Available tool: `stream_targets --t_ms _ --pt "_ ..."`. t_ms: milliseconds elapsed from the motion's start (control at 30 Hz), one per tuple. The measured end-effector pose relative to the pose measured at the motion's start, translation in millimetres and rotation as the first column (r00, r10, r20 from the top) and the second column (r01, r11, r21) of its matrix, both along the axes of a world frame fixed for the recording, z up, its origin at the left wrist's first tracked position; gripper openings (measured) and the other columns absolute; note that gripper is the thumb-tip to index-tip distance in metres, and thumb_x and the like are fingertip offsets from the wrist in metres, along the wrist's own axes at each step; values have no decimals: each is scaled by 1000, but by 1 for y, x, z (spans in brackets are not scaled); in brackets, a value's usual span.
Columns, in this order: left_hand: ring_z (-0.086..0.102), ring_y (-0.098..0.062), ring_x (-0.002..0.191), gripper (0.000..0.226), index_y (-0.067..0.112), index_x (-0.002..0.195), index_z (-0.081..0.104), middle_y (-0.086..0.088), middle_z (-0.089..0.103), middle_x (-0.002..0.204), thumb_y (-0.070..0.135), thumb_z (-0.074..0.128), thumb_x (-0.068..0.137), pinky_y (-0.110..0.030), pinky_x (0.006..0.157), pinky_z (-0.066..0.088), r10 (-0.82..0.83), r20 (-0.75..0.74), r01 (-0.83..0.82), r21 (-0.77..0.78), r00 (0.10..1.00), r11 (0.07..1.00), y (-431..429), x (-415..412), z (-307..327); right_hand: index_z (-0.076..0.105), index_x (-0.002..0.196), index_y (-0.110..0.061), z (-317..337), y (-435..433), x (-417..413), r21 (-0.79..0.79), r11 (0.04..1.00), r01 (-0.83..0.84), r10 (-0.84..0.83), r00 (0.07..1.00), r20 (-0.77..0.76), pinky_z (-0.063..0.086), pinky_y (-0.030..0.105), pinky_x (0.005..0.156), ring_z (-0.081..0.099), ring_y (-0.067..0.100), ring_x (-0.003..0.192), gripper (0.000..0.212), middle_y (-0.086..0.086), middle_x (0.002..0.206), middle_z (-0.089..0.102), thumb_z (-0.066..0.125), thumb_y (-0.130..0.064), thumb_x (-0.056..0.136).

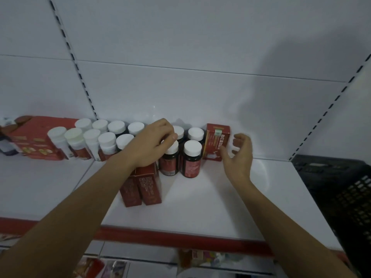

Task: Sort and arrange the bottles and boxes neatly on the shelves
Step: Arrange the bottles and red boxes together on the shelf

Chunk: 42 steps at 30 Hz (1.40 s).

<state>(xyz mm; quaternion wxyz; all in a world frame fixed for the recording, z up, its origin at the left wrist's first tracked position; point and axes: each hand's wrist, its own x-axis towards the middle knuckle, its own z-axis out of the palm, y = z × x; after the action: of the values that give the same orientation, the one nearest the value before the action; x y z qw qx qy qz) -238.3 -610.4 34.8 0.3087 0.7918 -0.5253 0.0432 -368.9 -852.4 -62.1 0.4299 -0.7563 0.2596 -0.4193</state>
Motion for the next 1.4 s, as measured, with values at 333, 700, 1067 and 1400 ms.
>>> stream_targets --t_ms 333,700,1067,1400 --pt "54 -20 84 31 9 88 59 -3 55 91 31 42 103 -44 79 46 -65 -16 64 -61 998 996 1 -1 1 32 152 -33 -10 147 7 -25 681 -732 721 675 -153 51 22 94 58 -1 120 93 -20 142 52 86 -46 77" --pt "53 -12 70 19 21 81 55 6 57 74 25 47 98 -30 63 43 -29 -95 -1 -300 995 954 46 0 32 53 133 -19 -5 123 -13 491 612 -619 656 745 121 55 43 98 67 21 113 78 0 116 72 80 -27 59" --pt "60 -17 71 16 14 80 62 7 62 76 17 54 94 -33 61 47 111 -203 -184 -387 973 904 60 -30 -25 49 144 -9 20 148 -38 610 16 -792 346 577 740 34 64 114 48 42 135 90 19 144 54 89 -34 67" --pt "48 -22 52 31 11 61 53 0 50 54 19 46 91 -44 49 35 235 -91 -251 -422 968 871 42 -36 -42 57 132 1 31 80 -49 662 504 -555 255 828 500 56 49 91 67 37 113 45 21 126 66 60 -12 89"
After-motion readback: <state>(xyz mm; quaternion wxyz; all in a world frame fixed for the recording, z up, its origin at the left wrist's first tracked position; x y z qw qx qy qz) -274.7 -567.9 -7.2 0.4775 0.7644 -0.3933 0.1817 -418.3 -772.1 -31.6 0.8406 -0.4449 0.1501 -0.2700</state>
